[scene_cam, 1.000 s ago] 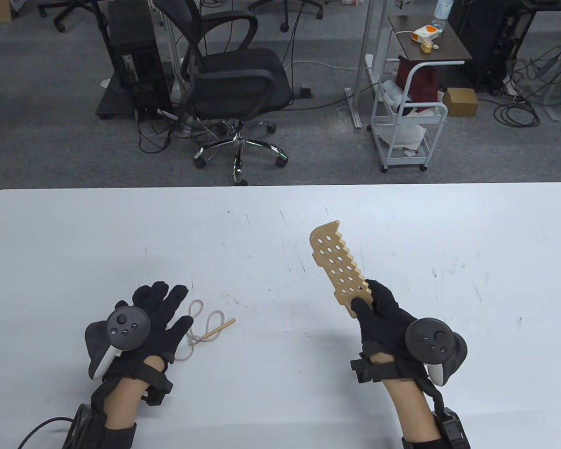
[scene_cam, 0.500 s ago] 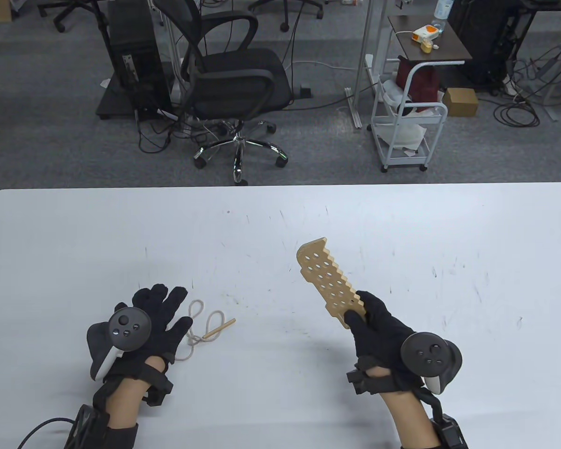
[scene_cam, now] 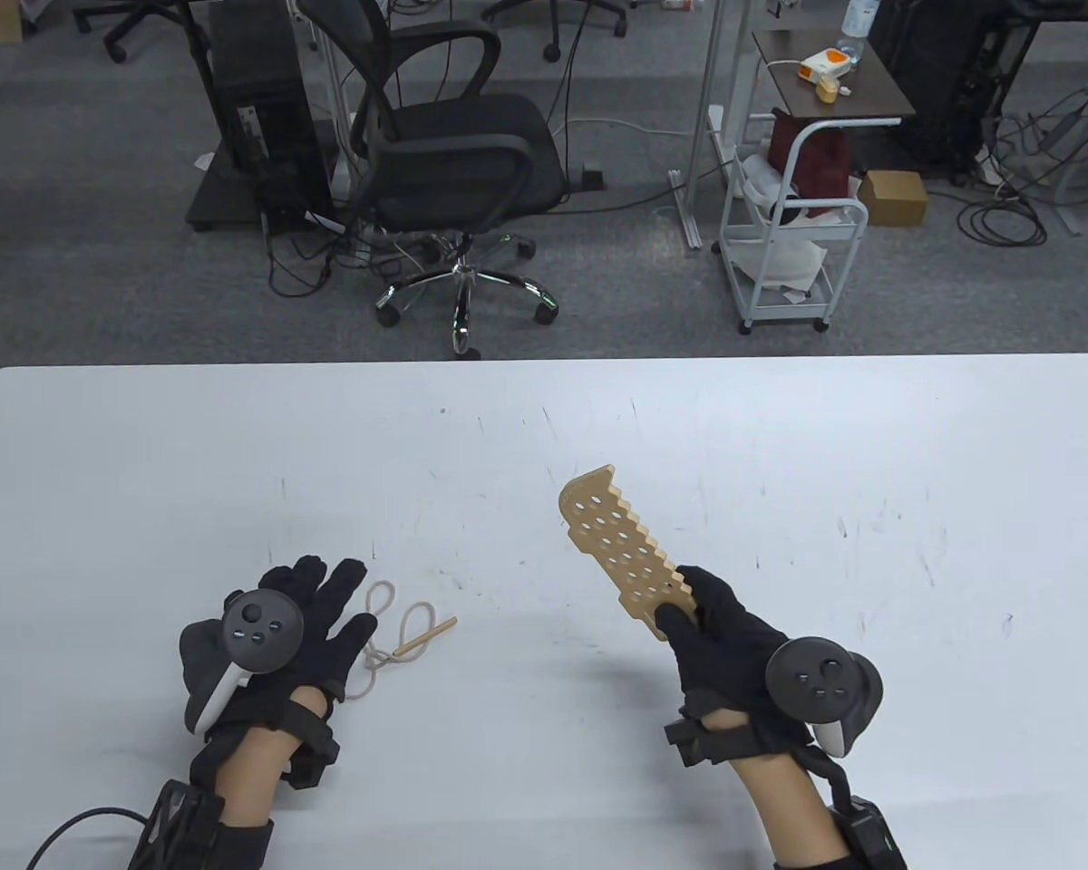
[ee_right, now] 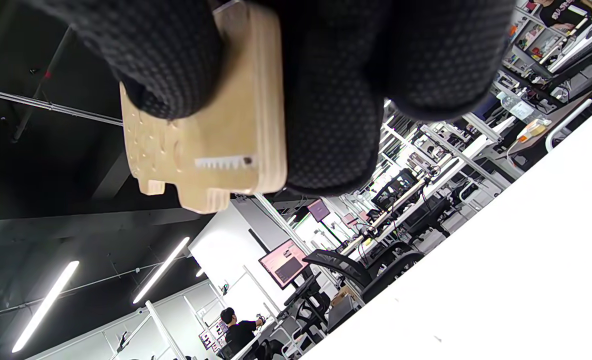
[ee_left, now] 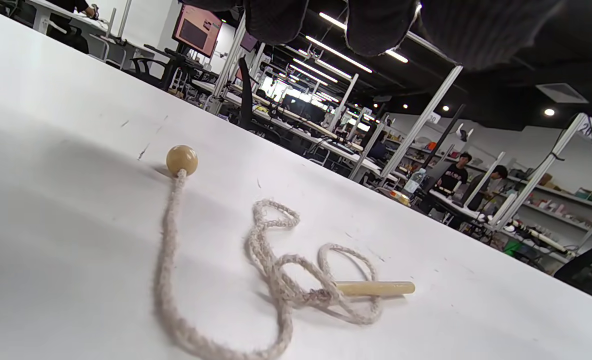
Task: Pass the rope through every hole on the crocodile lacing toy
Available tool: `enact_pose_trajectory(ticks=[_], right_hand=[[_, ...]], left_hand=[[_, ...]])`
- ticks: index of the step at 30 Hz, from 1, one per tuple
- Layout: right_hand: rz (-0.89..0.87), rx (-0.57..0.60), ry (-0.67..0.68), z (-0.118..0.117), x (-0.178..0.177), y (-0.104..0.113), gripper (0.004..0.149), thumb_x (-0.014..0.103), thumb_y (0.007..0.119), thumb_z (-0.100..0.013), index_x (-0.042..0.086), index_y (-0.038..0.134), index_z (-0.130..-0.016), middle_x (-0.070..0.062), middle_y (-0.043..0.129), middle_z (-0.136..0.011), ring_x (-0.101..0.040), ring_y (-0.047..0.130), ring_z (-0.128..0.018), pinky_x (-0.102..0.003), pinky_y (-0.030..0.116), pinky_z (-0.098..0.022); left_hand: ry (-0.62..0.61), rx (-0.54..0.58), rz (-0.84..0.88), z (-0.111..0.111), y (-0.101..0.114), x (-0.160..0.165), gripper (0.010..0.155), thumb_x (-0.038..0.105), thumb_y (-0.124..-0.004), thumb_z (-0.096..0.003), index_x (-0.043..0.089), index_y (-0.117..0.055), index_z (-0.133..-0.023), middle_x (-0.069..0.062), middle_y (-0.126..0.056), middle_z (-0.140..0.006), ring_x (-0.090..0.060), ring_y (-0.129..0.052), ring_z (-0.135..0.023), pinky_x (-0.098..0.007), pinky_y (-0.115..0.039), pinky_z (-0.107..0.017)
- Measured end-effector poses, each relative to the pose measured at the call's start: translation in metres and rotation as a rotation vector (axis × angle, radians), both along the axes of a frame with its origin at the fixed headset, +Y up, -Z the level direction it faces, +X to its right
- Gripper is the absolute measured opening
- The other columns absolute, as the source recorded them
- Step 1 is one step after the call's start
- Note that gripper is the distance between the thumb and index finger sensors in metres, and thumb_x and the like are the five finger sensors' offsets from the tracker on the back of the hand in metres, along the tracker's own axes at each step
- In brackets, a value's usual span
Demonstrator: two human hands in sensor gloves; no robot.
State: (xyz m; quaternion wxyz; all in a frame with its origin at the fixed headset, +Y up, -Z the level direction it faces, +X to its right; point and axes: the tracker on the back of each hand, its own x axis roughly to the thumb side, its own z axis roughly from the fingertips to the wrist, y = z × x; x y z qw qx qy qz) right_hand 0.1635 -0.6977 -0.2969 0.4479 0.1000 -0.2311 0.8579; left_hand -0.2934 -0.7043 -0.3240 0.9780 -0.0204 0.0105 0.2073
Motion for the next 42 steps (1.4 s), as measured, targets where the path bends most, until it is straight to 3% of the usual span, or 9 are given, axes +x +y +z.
enact_pose_trajectory(ticks=[15,21,26,34,42], right_hand=[[-0.016,-0.004,-0.009,0.001,0.003,0.001,0.049,0.034,0.085,-0.044,0.015,0.073,-0.088,-0.001,0.094,-0.07,-0.025,0.105,-0.048,-0.046,0.083,-0.04],[-0.023,-0.004,-0.014,0.001,0.004,0.002,0.049,0.034,0.085,-0.044,0.015,0.073,-0.087,-0.001,0.094,-0.07,-0.025,0.105,-0.048,-0.046,0.083,-0.04],[-0.017,-0.006,-0.009,0.001,0.003,0.002,0.049,0.034,0.085,-0.044,0.015,0.073,-0.087,-0.001,0.094,-0.07,-0.026,0.105,-0.048,-0.046,0.083,-0.04],[0.001,-0.001,-0.001,0.002,0.0,0.002,0.049,0.034,0.085,-0.044,0.015,0.073,-0.087,-0.002,0.094,-0.07,-0.026,0.105,-0.048,-0.047,0.083,-0.04],[0.004,0.0,-0.002,0.004,0.0,0.002,0.049,0.034,0.085,-0.044,0.015,0.073,-0.087,-0.001,0.094,-0.07,-0.026,0.105,-0.048,-0.047,0.083,-0.04]], left_hand=[[-0.02,-0.13,-0.229,-0.028,0.013,0.029,0.064,0.062,-0.08,-0.0403,0.05,-0.07,-0.102,-0.001,-0.059,-0.117,-0.036,-0.05,-0.112,-0.063,-0.026,-0.08],[-0.054,-0.205,-0.374,-0.037,0.003,0.044,0.056,0.056,-0.087,-0.0405,0.045,-0.081,-0.095,-0.001,-0.071,-0.109,-0.034,-0.061,-0.107,-0.062,-0.031,-0.081],[-0.08,-0.238,-0.464,-0.043,-0.01,0.056,0.051,0.052,-0.091,-0.0393,0.037,-0.09,-0.088,0.001,-0.085,-0.094,-0.031,-0.075,-0.098,-0.061,-0.039,-0.08],[-0.119,-0.238,-0.574,-0.043,-0.027,0.079,0.048,0.05,-0.095,-0.0377,0.03,-0.097,-0.081,0.004,-0.095,-0.082,-0.029,-0.087,-0.089,-0.06,-0.046,-0.08],[-0.131,-0.13,-0.69,-0.039,-0.031,0.092,0.042,0.046,-0.098,-0.0371,0.029,-0.101,-0.075,0.004,-0.1,-0.075,-0.027,-0.093,-0.084,-0.058,-0.052,-0.079]])
